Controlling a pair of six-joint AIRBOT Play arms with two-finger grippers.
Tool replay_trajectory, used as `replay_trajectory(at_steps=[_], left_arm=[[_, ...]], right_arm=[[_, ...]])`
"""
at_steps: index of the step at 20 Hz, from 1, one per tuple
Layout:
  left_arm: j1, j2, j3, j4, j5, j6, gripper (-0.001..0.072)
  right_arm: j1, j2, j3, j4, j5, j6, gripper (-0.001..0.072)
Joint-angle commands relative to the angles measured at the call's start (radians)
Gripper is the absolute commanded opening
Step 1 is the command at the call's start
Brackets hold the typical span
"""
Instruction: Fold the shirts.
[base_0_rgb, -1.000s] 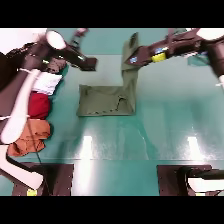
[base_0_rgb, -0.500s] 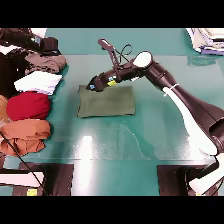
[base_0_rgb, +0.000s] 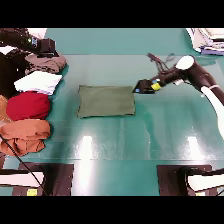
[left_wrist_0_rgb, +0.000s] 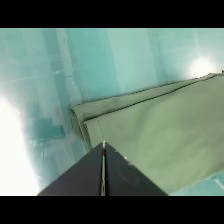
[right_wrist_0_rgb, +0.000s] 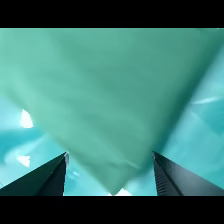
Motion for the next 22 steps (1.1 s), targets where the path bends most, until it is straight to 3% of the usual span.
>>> replay_trajectory(at_steps=[1, 5, 9, 12, 13, 14, 15, 19, 22], left_arm=[[0.001, 0.001, 0.000, -0.011, 0.019, 0.011, 0.0024], [0.001, 0.001, 0.000, -0.019, 0.021, 0.011, 0.0024], [0.001, 0.001, 0.000, -0.021, 0.012, 0.011, 0.0024], [0.001, 0.001, 0.000, -0.024, 0.002, 0.011, 0.0024], [0.001, 0.001, 0.000, -0.026, 0.001, 0.010, 0.0024], [0.001, 0.001, 0.000, -0.026, 0.001, 0.010, 0.0024], [0.001, 0.001, 0.000, -0.028, 0.001, 0.010, 0.0024], [-0.008, 0.001, 0.000, -0.075, -0.026, 0.010, 0.0024], [-0.062, 0.001, 0.000, -0.074, -0.030, 0.011, 0.0024]], right_arm=[[-0.106, -0.004, -0.158, 0.119, -0.042, 0.035, 0.0607], [-0.057, -0.155, -0.131, 0.286, -0.039, -0.050, 0.0599], [0.048, -0.285, 0.008, 0.311, -0.035, -0.032, 0.0591], [0.119, -0.332, 0.098, 0.310, -0.033, -0.028, 0.0403], [0.133, -0.335, 0.117, 0.306, -0.051, -0.029, 0.0264], [0.143, -0.334, 0.132, 0.305, -0.074, -0.045, 0.0074], [0.146, -0.334, 0.148, 0.305, -0.091, -0.051, 0.0009], [0.089, -0.299, 0.190, 0.292, -0.105, -0.052, 0.0011], [-0.033, -0.198, 0.189, 0.158, -0.097, -0.034, 0.0011]])
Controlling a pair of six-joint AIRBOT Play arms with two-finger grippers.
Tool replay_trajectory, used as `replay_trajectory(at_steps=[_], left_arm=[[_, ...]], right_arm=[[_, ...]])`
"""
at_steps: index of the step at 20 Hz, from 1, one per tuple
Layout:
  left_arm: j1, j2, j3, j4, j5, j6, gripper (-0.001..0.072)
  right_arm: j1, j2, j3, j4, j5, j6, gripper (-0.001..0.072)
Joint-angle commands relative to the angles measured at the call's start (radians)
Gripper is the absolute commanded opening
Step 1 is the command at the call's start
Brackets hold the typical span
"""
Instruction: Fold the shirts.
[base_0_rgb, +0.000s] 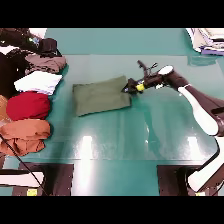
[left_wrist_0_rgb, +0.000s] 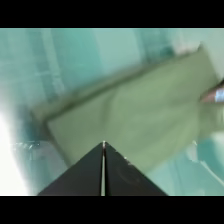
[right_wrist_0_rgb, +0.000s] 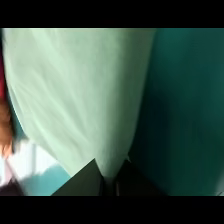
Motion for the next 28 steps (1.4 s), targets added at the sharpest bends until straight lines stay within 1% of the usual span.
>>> replay_trajectory(at_steps=[1, 4, 7, 11, 13, 15, 18, 21, 22, 23, 24, 25, 27, 28], left_arm=[[-0.056, 0.000, 0.000, -0.012, -0.003, 0.001, 0.0024], [-0.122, 0.000, 0.000, -0.012, 0.035, 0.001, 0.0023], [-0.163, 0.000, 0.000, -0.012, 0.053, 0.001, 0.0024], [-0.195, 0.000, 0.000, -0.013, 0.069, 0.000, 0.0024], [-0.200, 0.000, 0.000, -0.011, 0.081, 0.000, 0.0024], [-0.203, 0.000, 0.000, -0.014, 0.090, -0.001, 0.0024], [-0.203, 0.000, 0.000, -0.015, 0.093, -0.001, 0.0024], [-0.203, 0.000, 0.000, -0.015, 0.093, -0.001, 0.0024], [-0.203, 0.000, 0.000, -0.015, 0.092, 0.000, 0.0024], [-0.203, 0.000, 0.000, -0.015, 0.092, 0.000, 0.0024], [-0.203, 0.000, 0.000, -0.015, 0.091, 0.000, 0.0024], [-0.203, 0.000, 0.000, -0.015, 0.087, 0.000, 0.0024], [-0.203, 0.000, 0.000, -0.016, 0.090, -0.001, 0.0024], [-0.203, 0.000, 0.000, -0.019, 0.092, -0.001, 0.0024]], right_arm=[[-0.130, 0.107, 0.012, -0.151, 0.007, 0.042, 0.0011], [-0.327, 0.251, -0.014, -0.264, 0.023, 0.080, 0.0010], [-0.566, 0.420, -0.150, -0.315, -0.017, 0.118, 0.0011], [-0.916, 0.594, -0.359, -0.321, -0.079, 0.124, 0.0011], [-1.069, 0.649, -0.435, -0.320, -0.098, 0.123, 0.0010], [-1.192, 0.676, -0.491, -0.321, -0.086, 0.122, 0.0011], [-1.291, 0.679, -0.532, -0.322, -0.045, 0.121, 0.0010], [-1.314, 0.679, -0.542, -0.324, -0.022, 0.117, 0.0012], [-1.314, 0.679, -0.539, -0.326, -0.014, 0.085, 0.0019], [-1.314, 0.678, -0.526, -0.370, 0.014, 0.056, 0.0175], [-1.314, 0.678, -0.506, -0.442, 0.038, 0.057, 0.0399], [-1.314, 0.678, -0.476, -0.534, 0.071, 0.058, 0.0493], [-1.314, 0.678, -0.393, -0.716, 0.139, 0.067, 0.0493], [-1.314, 0.678, -0.348, -0.761, 0.162, 0.089, 0.0492]])
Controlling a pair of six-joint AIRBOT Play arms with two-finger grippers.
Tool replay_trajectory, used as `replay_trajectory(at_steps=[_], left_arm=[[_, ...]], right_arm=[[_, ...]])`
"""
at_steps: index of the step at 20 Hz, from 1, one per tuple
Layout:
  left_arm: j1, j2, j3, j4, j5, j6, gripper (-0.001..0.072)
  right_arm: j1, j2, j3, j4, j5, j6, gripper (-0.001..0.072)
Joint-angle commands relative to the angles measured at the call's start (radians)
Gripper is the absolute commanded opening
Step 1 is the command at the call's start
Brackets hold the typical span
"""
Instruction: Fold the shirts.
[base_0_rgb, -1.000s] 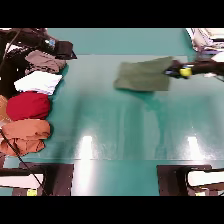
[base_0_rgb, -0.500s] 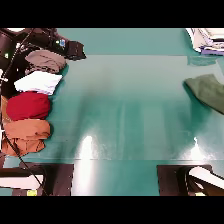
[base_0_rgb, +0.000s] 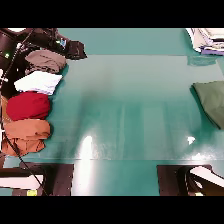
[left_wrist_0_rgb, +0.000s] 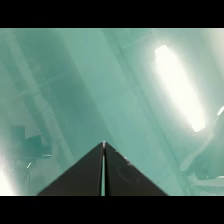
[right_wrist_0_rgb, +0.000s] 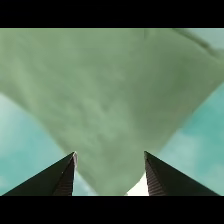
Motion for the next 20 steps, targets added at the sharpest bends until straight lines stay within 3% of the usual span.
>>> replay_trajectory(at_steps=[1, 7, 12, 13, 15, 17, 20], left_arm=[[0.000, 0.000, 0.000, -0.004, 0.003, 0.000, 0.0024], [0.000, 0.000, 0.000, -0.003, 0.006, 0.000, 0.0024], [0.000, 0.000, 0.000, -0.004, 0.007, 0.000, 0.0024], [0.000, 0.000, 0.000, -0.004, 0.007, 0.000, 0.0024], [0.000, 0.000, 0.000, -0.004, 0.007, 0.000, 0.0024], [0.000, 0.000, 0.000, -0.004, 0.007, 0.000, 0.0024], [0.000, 0.000, 0.000, -0.004, 0.007, 0.000, 0.0024]], right_arm=[[-0.006, 0.001, 0.124, -0.204, 0.101, 0.027, 0.0492], [0.264, 0.001, 0.202, 0.139, 0.170, 0.039, 0.0488], [0.702, 0.001, 0.202, 0.187, 0.165, 0.040, 0.0482], [0.781, 0.001, 0.202, 0.186, 0.149, 0.039, 0.0451], [0.905, 0.001, 0.203, 0.186, 0.118, 0.039, 0.0314], [1.004, 0.001, 0.202, 0.185, 0.114, 0.038, 0.0026], [1.084, 0.001, 0.202, 0.185, 0.113, 0.037, 0.0013]])
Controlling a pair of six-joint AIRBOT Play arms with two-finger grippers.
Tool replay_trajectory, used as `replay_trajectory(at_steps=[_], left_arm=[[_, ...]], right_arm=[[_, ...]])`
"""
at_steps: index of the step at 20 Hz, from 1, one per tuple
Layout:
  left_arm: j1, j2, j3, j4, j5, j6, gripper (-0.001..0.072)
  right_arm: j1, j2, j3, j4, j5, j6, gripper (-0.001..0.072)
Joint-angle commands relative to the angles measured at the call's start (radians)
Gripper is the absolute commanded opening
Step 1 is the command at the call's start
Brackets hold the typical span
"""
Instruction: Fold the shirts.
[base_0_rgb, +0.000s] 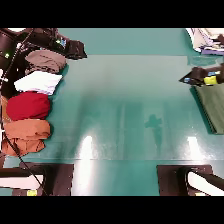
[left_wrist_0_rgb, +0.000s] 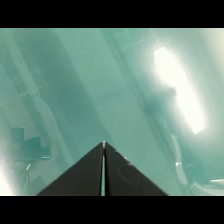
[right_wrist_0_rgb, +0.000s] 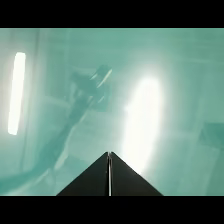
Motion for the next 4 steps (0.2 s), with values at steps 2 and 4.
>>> replay_trajectory(at_steps=[2, 4], left_arm=[[0.000, 0.000, 0.000, 0.001, 0.000, 0.000, 0.0024], [0.000, 0.000, 0.000, 0.000, 0.000, 0.000, 0.0024]], right_arm=[[0.123, 0.001, 0.000, 0.007, -0.008, -0.001, 0.0013], [0.126, 0.001, 0.000, 0.007, 0.005, -0.001, 0.0012]])
